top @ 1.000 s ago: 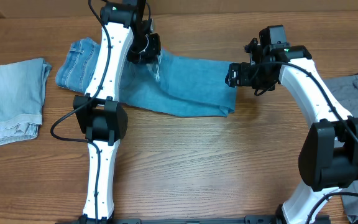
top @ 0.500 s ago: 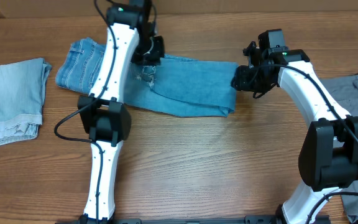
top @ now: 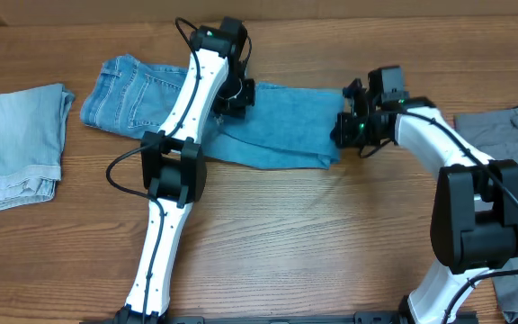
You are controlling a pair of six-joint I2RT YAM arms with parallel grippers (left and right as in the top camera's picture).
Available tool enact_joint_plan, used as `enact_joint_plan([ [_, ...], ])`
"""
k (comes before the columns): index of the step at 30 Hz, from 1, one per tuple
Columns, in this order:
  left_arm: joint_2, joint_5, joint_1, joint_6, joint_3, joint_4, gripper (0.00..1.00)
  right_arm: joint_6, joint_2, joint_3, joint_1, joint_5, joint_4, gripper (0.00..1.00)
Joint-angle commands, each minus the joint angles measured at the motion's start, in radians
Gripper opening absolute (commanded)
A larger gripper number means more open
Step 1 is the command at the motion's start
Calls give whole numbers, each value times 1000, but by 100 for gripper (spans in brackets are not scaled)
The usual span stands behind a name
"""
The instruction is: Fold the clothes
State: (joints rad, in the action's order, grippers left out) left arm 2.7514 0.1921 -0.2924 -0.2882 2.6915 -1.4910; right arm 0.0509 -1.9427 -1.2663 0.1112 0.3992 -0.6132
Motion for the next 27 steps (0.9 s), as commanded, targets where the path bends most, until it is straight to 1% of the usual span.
enact_joint_plan([
  [1,19,-39,4,-4,13,0,10,-6,-6,87,0,18,82,4],
  [3,20,-39,4,-4,13,1,4,-6,-6,97,0,27,97,4],
  [6,11,-27,4,-15,32,0,4,-6,2,44,-8,80,74,4],
  [8,1,-11,4,-15,62,-8,4,-6,20,-18,-19,85,23,16],
  [9,-5,-12,4,-15,78,-14,4,-6,32,-43,-27,85,-2,20],
  [10,-6,-12,4,-15,94,-21,4,-6,47,-68,-35,85,-27,27],
  [11,-6,-12,4,-14,117,-30,5,-6,61,-84,-48,85,-44,47],
  [12,-6,-12,4,-14,126,-31,9,-6,69,-89,-58,84,-47,62],
  [13,-6,-12,4,-15,127,-29,18,-6,69,-89,-74,85,-47,71],
  [15,-5,-20,4,-15,123,-24,27,-6,67,-82,-99,63,-46,84],
  [16,-5,-20,4,-15,118,-20,31,-6,67,-76,-113,14,-50,91],
  [18,-5,-24,4,-15,107,-10,35,-13,67,-58,-114,-32,-38,93],
  [20,-4,-36,4,-15,97,1,37,-31,66,-36,-111,-32,-16,93],
  [23,-5,-40,4,-15,94,1,38,-32,61,27,-111,-30,67,93],
  [25,-5,-60,4,-14,94,0,39,-33,49,72,-111,18,134,93],
  [27,-5,-70,4,-14,94,0,40,-33,18,92,-111,84,165,93],
])
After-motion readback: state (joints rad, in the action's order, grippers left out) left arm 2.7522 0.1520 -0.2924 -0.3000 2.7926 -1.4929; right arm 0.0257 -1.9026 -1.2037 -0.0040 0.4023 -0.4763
